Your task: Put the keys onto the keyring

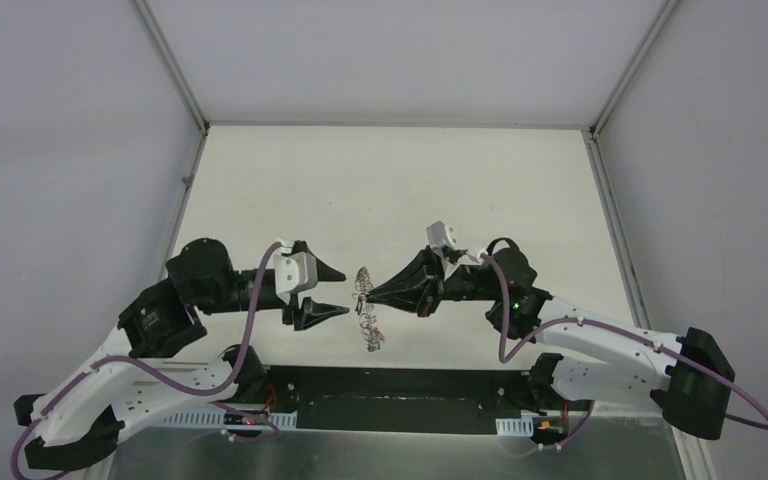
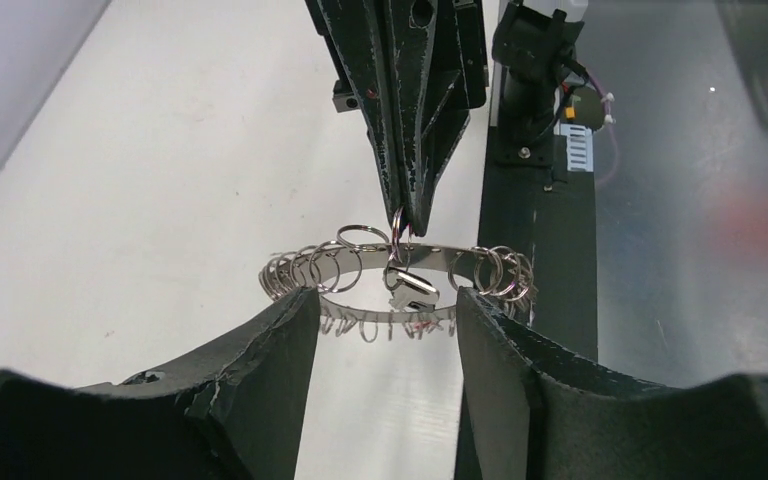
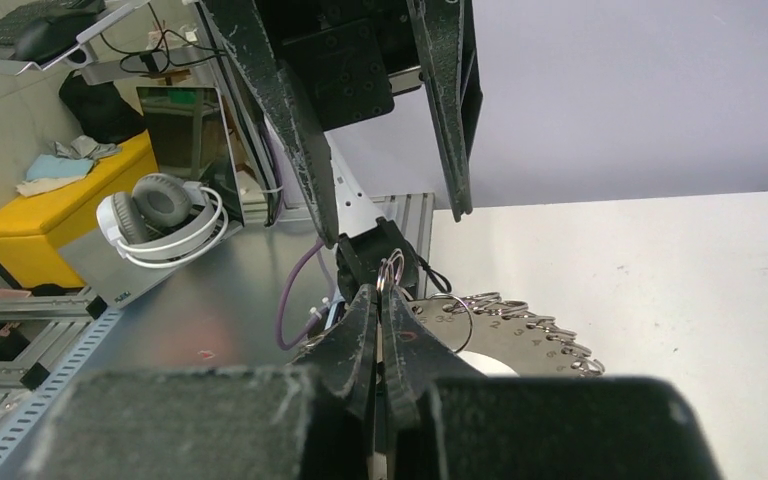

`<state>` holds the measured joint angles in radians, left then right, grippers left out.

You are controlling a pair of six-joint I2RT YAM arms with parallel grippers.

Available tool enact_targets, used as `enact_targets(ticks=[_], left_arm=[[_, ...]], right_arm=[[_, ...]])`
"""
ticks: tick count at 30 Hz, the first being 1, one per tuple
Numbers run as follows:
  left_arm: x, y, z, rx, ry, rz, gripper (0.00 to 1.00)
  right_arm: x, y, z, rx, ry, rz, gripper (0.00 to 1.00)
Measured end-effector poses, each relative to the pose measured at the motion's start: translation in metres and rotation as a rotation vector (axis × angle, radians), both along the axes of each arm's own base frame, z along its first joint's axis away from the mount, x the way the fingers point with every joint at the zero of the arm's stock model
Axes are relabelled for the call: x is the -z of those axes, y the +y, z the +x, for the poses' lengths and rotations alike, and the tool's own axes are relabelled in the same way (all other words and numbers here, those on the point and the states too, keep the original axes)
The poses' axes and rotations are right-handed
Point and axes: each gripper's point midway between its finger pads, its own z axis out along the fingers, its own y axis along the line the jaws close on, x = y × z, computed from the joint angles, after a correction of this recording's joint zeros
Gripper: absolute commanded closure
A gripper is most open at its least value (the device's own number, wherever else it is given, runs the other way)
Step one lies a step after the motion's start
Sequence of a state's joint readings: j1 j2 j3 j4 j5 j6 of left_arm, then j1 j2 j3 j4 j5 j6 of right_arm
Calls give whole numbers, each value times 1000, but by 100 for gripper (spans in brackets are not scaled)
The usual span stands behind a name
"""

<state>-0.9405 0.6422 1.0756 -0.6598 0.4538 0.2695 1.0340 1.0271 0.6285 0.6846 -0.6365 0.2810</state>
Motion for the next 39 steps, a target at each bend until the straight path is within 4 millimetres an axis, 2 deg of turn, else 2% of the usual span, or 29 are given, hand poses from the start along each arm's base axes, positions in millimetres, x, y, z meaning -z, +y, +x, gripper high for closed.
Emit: enact_targets(ticks=[5,10,12,15,21,27,32,39], left_arm=[[-3,-2,-3,20,-51,-86,52],[-8,-11,-6,62,-64,-140,71],[-9,-14,-9,86,-64,-148,75],[-11,-19,-12,120,-65,-156,77],[-12,-21,-13,139,-67,-161,72],[-3,-19,-15,143,-54,-142,73],[2,-17,-17,145,-41,-124,77],[5,-14,-16,129,-37,-111,89]], right_arm=[[0,-1,-4,-22,-14,4,100],[-1,-2,-8,-43,-27,9,100],[-1,-2,-9,-48,-31,10,100],[-1,-2,-9,-49,-33,10,100],[-3,-2,-9,-46,-37,17,100],[-3,-2,-8,-44,-36,17,100],[-3,-2,-8,-44,-36,17,100],[-3,-2,-9,-46,-36,17,100]])
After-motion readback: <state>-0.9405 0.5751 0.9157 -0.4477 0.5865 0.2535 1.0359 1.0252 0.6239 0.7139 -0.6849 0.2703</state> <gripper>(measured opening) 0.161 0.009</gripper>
